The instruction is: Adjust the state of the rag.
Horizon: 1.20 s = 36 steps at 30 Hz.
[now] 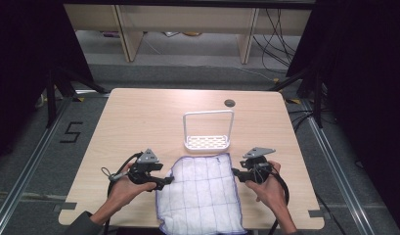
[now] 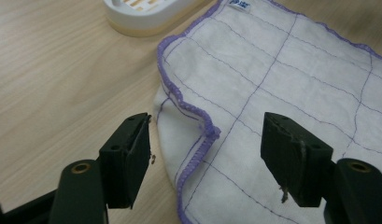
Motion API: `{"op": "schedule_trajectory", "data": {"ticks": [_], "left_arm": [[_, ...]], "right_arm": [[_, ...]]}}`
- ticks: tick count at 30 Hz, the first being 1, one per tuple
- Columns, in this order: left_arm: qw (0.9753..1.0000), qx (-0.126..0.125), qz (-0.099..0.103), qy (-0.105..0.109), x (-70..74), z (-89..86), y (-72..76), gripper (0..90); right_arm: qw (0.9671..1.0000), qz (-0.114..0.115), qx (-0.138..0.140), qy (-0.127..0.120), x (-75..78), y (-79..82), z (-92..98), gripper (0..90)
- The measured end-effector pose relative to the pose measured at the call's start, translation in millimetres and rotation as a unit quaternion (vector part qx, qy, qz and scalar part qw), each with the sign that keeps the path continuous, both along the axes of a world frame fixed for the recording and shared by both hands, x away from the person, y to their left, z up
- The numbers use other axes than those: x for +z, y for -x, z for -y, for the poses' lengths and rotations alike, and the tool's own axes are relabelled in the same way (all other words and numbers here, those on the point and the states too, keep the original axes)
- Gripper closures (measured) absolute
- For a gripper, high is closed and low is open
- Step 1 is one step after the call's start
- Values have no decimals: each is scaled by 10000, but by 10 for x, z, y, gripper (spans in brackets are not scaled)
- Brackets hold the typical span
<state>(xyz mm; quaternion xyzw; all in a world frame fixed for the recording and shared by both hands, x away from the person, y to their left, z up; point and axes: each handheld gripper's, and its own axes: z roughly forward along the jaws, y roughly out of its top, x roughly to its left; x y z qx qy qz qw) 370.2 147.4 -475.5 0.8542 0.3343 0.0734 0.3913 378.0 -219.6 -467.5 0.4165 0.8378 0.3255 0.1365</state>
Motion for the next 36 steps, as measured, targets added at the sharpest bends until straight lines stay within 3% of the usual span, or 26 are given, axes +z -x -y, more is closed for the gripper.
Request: {"op": "schedule_trajectory", "data": {"ticks": [3, 5, 9, 10, 14, 22, 27, 33, 35, 36], "left_arm": [[9999, 17, -116, 49, -9, 26, -30, 334], [9998, 57, -178, 64, -13, 35, -62, 340], [9996, 98, -250, 119, -38, 56, -124, 365], [9996, 63, -282, 75, -39, 61, -133, 365], [9995, 74, -303, 35, -51, 99, -161, 366], [9994, 85, -326, -54, -84, 143, -216, 360], [9995, 84, -305, -76, -75, 157, -231, 372], [9996, -13, -265, -110, -70, 164, -254, 448], [9996, -41, -247, -106, -74, 168, -260, 483], [9996, -66, -240, -124, -78, 169, -266, 502]], "right_arm": [[10000, 61, -27, 17, -30, -124, -8, 543], [9999, -89, -77, -8, -28, -177, -22, 543], [9999, -120, -98, -9, -51, -289, -60, 544], [9999, -48, -91, 8, -68, -321, -72, 544], [9999, -117, -62, 59, -92, -408, -111, 544], [9999, -107, -65, 77, -129, -511, -199, 544], [9997, -229, -52, 111, -115, -540, -241, 544], [9999, -121, -52, 74, -151, -589, -262, 547], [9996, -258, -65, 90, -142, -589, -263, 549], [9997, -208, -78, 58, -156, -595, -266, 550]]}}
